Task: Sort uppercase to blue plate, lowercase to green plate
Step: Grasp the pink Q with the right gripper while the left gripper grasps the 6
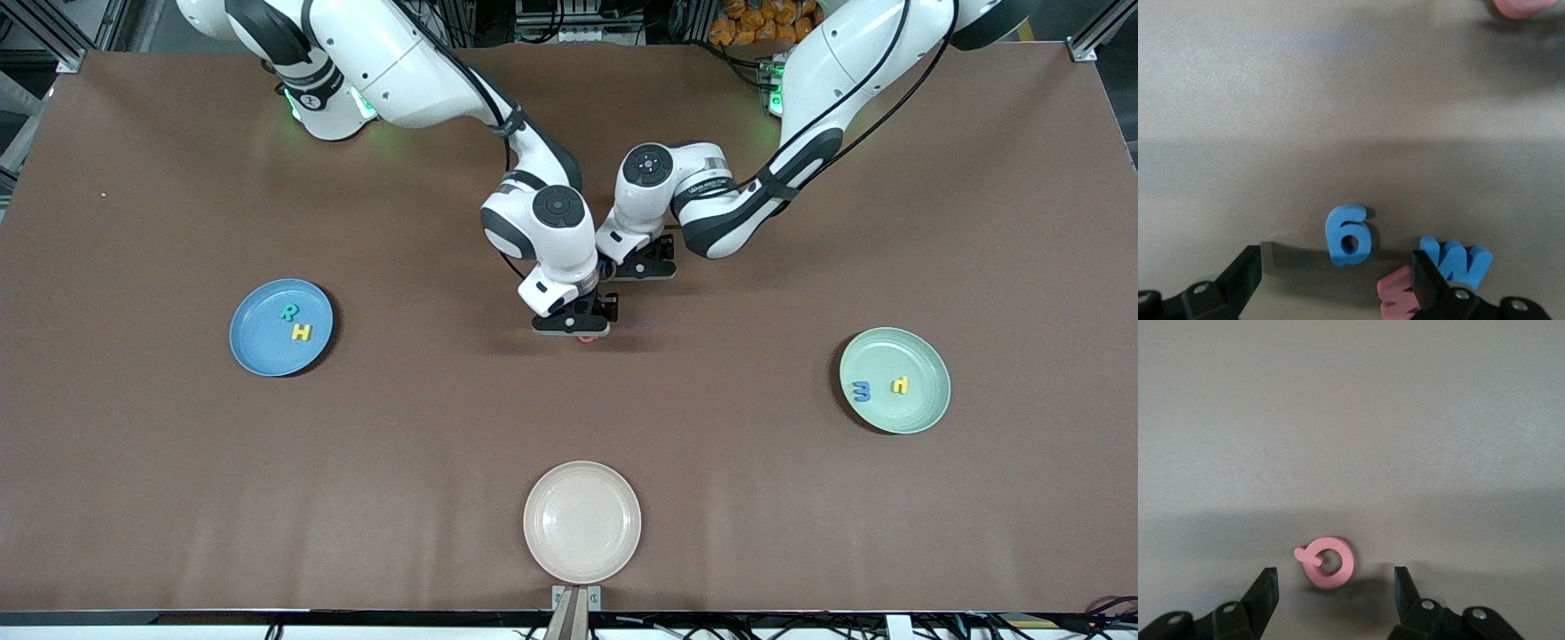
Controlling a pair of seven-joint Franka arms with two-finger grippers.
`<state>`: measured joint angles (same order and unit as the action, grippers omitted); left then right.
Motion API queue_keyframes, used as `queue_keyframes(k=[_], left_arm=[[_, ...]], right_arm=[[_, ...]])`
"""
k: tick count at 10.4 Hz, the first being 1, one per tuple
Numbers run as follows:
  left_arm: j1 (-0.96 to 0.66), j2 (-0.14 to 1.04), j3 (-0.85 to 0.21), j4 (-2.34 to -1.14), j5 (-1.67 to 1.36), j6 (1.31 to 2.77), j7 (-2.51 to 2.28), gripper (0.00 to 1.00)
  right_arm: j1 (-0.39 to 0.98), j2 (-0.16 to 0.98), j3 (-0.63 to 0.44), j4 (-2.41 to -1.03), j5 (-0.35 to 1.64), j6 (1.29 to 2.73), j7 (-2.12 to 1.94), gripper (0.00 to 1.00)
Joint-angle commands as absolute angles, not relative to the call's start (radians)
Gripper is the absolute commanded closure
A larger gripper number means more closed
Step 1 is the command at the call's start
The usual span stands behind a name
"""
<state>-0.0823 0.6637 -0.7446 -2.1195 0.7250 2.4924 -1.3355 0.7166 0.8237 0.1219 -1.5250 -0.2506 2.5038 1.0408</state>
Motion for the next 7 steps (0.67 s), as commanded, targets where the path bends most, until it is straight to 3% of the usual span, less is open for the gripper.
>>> queue_keyframes(k=[1,5,6,7], left_arm=[[-0.094,0.686,-0.733,-2.086,0.746,2.497,-1.325,0.0],[-0.087,0.687,-0.724,-2.088,0.746,2.494,-1.325,0.0],[-0.078,0.686,-0.724,-2.089,0.746,2.493,-1.324,0.0],[-0.072,0.684,-0.724,-2.092,0.746,2.493,-1.324,0.0]], right_arm=[[0.738,0.867,0.123,-1.493,-0.288,2.531,1.065,0.25],[0.744,0.884,0.124,-1.491,-0.285,2.539,1.066,0.36],[0.744,0.884,0.124,-1.491,-0.287,2.539,1.065,0.45],[0.742,0.884,0.124,-1.491,-0.287,2.54,1.063,0.46]])
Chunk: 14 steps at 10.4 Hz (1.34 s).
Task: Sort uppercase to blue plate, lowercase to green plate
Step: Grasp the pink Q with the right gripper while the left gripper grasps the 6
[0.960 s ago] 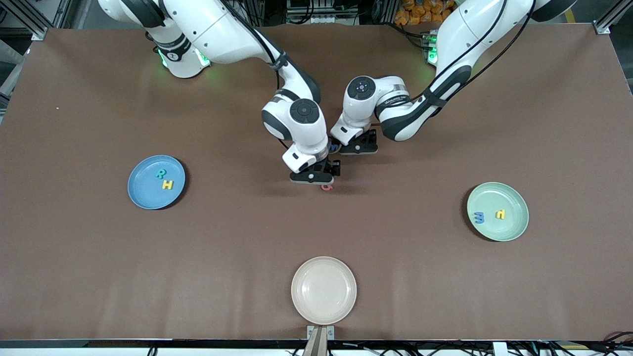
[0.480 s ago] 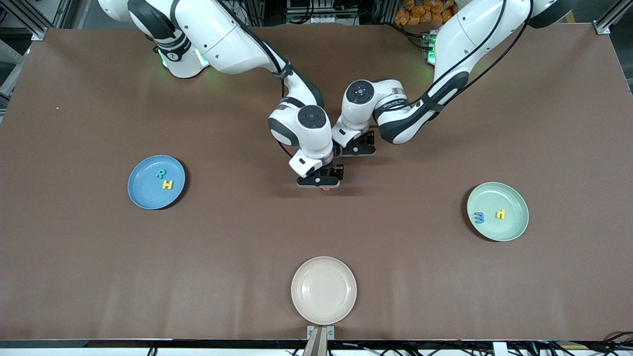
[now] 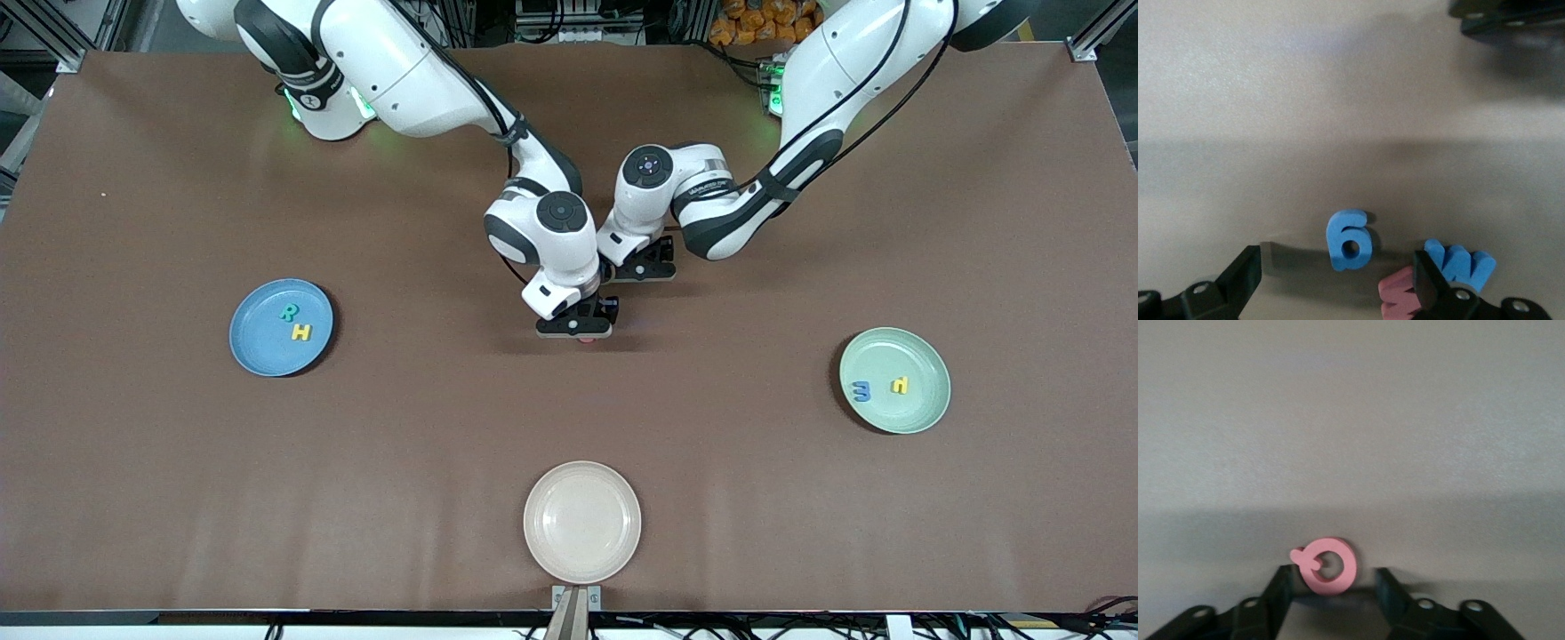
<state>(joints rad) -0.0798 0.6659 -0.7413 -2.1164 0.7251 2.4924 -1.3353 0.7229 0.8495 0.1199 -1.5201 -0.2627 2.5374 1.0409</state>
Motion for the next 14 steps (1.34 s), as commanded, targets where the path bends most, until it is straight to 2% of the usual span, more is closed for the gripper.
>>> queue_keyframes(k=[1,10,14], left_arm=[[-0.068,0.683,-0.724,-2.092,0.746,2.493,-1.324,0.0],[-0.049,0.681,-0.724,-2.08,0.741,2.493,-1.327,0.0],[-0.081,0.677,-0.736,-2.12,0.739,2.493,-1.367,0.0]], right_arm=[[0.739,0.884,0.123,-1.49,-0.288,2.54,1.06,0.46],[0.729,0.885,0.12,-1.457,-0.29,2.54,1.054,0.46],[0.73,0.9,0.118,-1.457,-0.293,2.549,1.054,0.47]])
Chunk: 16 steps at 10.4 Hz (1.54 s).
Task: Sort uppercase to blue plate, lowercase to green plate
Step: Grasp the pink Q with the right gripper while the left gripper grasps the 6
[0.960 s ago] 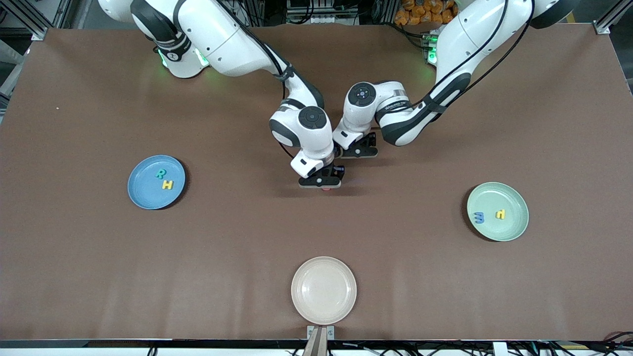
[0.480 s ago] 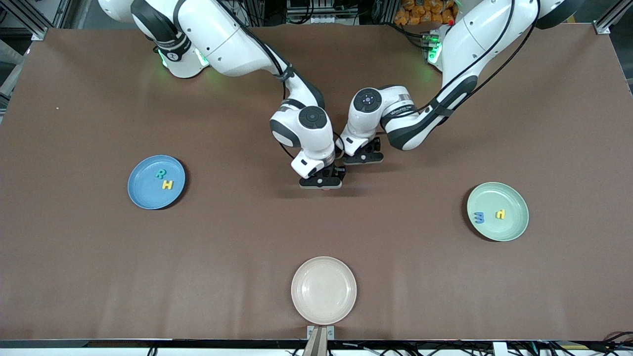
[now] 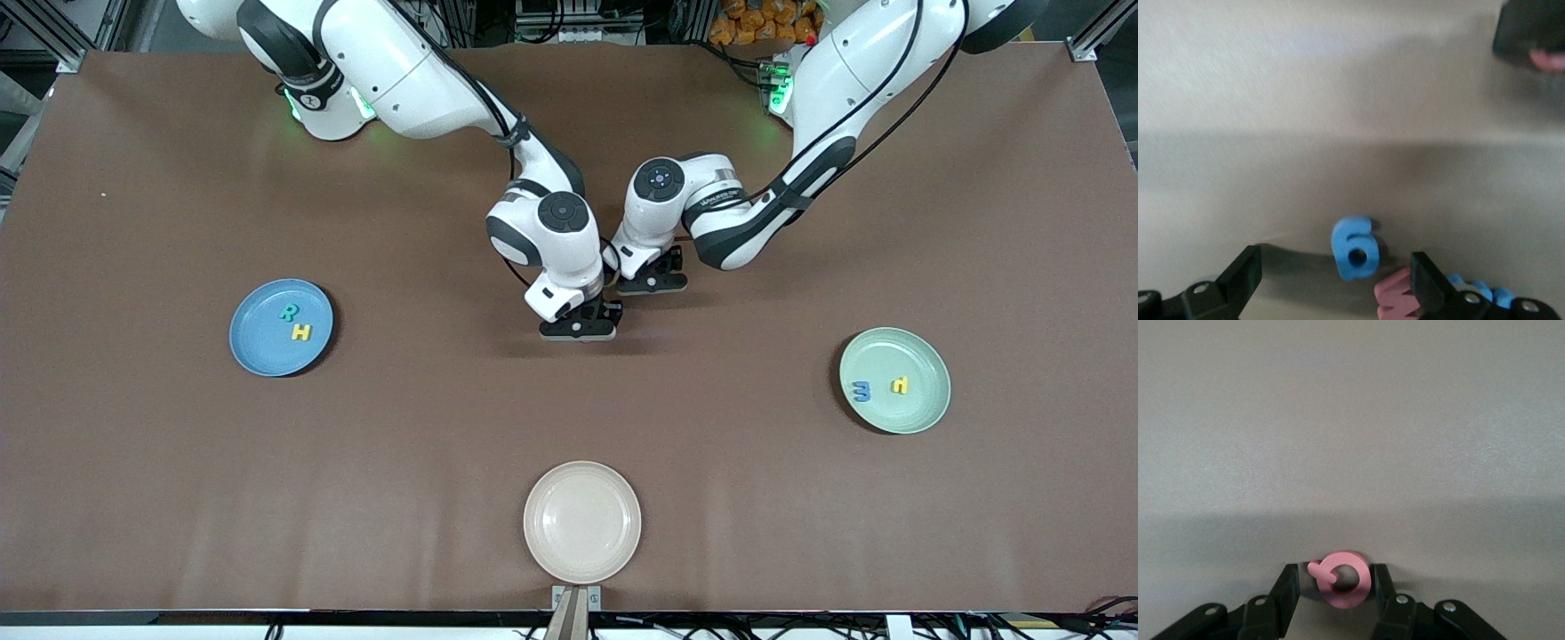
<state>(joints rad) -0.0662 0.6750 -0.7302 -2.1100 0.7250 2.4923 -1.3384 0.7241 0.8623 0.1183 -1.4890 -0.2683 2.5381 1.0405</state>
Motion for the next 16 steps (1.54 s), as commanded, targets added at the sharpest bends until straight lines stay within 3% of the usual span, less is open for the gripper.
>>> queue_keyframes(k=[1,4,7,16], left_arm=[[-0.084,0.661,-0.736,-2.118,0.739,2.493,-1.373,0.0],[-0.063,0.637,-0.742,-2.105,0.733,2.487,-1.37,0.0],[-0.058,0.617,-0.742,-2.088,0.713,2.479,-1.367,0.0],[-0.072,0.692,-0.724,-2.051,0.71,2.473,-1.367,0.0]], right_arm=[[0.73,0.9,0.118,-1.457,-0.302,2.551,1.052,0.56],[0.73,0.9,0.118,-1.457,-0.31,2.551,1.051,0.63],[0.729,0.897,0.118,-1.457,-0.31,2.549,1.048,0.64],[0.683,0.87,0.117,-1.457,-0.304,2.537,0.904,0.69]])
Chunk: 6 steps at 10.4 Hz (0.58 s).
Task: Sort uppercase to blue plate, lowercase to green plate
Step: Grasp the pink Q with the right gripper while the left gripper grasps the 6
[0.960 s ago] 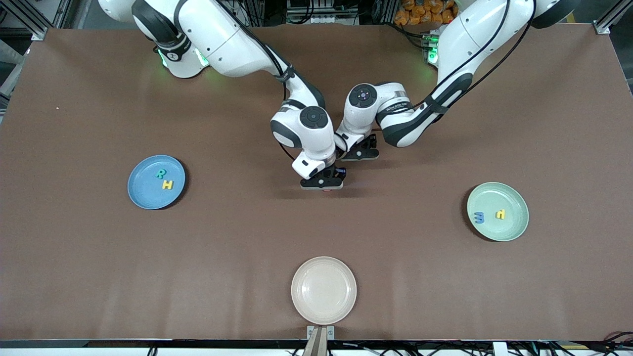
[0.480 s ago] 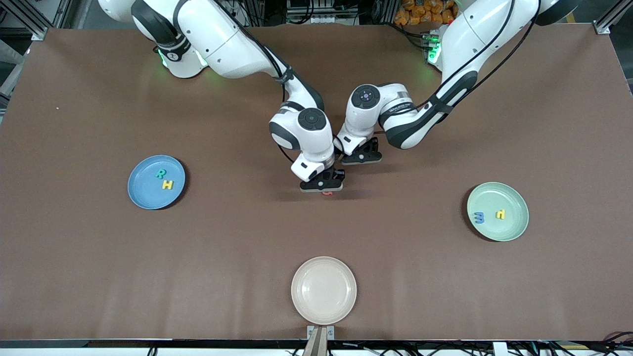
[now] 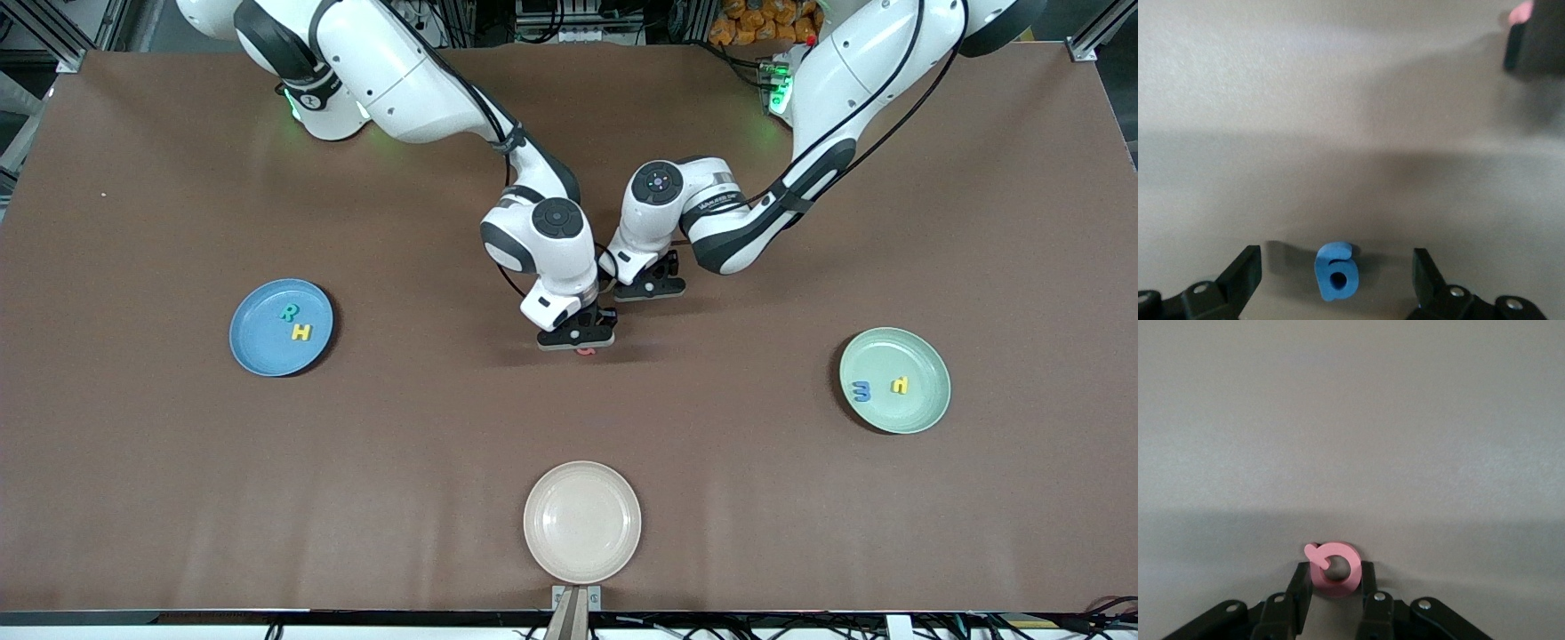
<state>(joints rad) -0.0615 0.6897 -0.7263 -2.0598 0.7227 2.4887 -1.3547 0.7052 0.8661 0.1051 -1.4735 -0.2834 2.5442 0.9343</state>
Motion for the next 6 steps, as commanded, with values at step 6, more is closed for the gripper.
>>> queue_keyframes(k=[6], left_arm=[[-0.071,0.69,-0.724,-2.054,0.71,2.444,-1.367,0.0]], right_arm=[[0.62,0.853,0.118,-1.459,-0.291,2.524,0.724,0.72]])
